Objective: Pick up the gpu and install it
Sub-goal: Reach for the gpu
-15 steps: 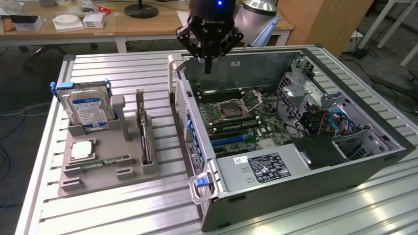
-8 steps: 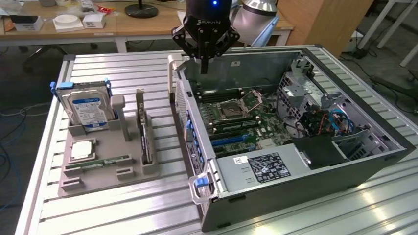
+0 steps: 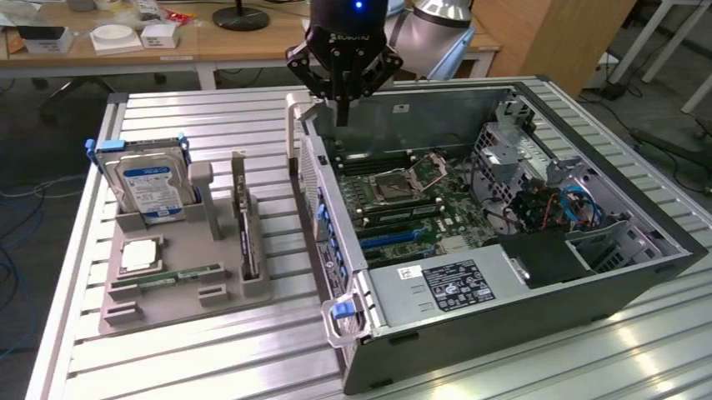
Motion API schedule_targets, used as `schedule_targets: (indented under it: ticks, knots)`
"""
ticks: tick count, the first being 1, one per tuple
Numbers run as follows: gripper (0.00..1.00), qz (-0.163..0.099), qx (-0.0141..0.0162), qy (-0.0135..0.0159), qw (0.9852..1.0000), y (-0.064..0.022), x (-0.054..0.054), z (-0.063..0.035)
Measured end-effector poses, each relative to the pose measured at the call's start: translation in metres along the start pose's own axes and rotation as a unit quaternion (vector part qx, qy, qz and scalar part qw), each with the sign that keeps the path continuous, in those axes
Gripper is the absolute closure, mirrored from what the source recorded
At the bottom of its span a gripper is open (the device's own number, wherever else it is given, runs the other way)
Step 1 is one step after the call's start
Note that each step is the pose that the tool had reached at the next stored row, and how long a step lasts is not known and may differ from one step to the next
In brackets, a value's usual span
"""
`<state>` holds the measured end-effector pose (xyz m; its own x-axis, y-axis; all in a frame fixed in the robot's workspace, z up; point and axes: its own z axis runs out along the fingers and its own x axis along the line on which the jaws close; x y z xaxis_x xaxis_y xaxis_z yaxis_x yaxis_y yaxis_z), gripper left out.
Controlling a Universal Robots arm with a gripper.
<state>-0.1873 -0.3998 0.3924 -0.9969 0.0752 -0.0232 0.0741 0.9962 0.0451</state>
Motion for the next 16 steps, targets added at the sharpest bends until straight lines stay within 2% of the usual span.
schedule_targets:
  ticks: [16]
  knots:
    - [0.90,0.000,0.0000,-0.0001,1.0000,-0.0017,0.020,-0.0004]
